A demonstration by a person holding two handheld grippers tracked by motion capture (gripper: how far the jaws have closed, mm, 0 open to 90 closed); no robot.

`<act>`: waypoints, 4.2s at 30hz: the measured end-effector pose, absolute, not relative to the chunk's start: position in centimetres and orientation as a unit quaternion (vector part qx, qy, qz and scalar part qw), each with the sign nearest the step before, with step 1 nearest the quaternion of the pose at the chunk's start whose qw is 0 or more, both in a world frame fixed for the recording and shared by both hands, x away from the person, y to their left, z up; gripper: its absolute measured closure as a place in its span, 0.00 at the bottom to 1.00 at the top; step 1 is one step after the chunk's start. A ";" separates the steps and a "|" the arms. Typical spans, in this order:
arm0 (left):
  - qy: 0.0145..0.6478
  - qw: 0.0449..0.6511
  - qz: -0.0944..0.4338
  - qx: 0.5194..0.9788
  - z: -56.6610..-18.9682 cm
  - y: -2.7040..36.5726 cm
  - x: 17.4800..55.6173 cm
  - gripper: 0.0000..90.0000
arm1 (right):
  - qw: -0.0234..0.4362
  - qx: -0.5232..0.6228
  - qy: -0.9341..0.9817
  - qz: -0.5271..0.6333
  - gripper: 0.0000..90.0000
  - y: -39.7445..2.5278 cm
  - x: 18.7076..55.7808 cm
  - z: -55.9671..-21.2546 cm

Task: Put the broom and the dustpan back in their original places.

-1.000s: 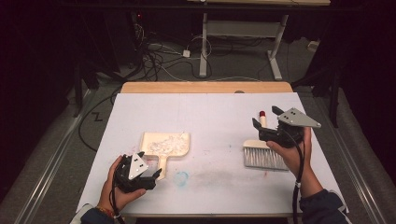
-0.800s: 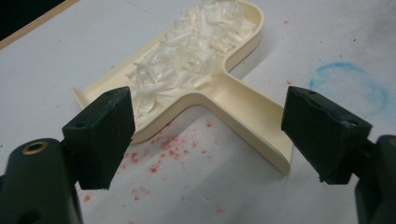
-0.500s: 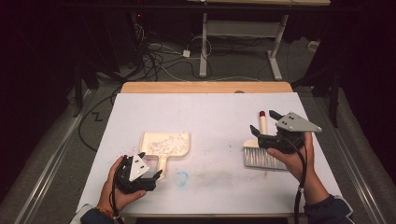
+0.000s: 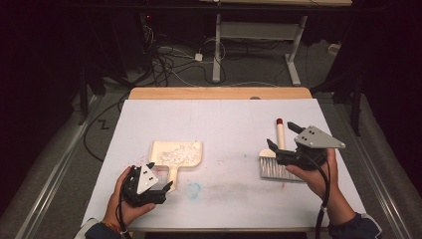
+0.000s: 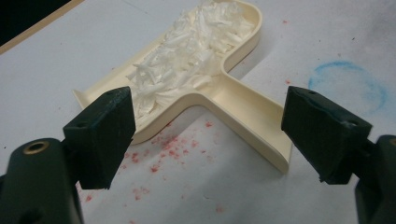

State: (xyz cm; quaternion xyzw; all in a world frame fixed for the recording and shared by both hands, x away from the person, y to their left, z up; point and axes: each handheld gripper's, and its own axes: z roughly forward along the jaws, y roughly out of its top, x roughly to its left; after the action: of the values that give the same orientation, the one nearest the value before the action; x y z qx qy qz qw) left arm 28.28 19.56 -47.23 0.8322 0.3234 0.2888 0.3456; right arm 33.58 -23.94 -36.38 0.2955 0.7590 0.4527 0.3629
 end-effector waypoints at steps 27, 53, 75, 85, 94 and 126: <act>0.316 0.338 0.290 0.838 -47.3 19.5 28.2 0.19 | 0.377 0.273 0.766 0.444 0.22 -25.4 30.4 -36.8; 0.308 0.334 0.285 0.844 -47.3 19.0 28.0 0.19 | 0.378 0.284 0.776 0.418 0.22 -28.6 28.1 -39.7; 0.295 0.330 0.284 0.851 -47.5 18.4 27.9 0.19 | 0.378 0.302 0.780 0.397 0.22 -32.4 26.7 -43.5; 0.294 0.331 0.287 0.849 -47.3 18.5 27.6 0.19 | 0.359 0.322 0.780 0.400 0.22 -33.5 26.4 -45.3; 0.291 0.330 0.288 0.850 -47.3 18.4 27.4 0.19 | 0.362 0.311 0.780 0.404 0.22 -33.2 26.1 -45.0; 0.281 0.326 0.282 0.857 -47.5 18.1 27.4 0.19 | 0.378 0.302 0.782 0.394 0.22 -32.3 25.2 -44.8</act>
State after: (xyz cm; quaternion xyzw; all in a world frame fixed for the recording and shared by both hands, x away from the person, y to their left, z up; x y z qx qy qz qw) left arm 27.39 18.09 -47.50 0.8573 0.2805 0.2823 0.3264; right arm 25.23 -32.30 -44.83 0.3019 0.7819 0.3937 0.3775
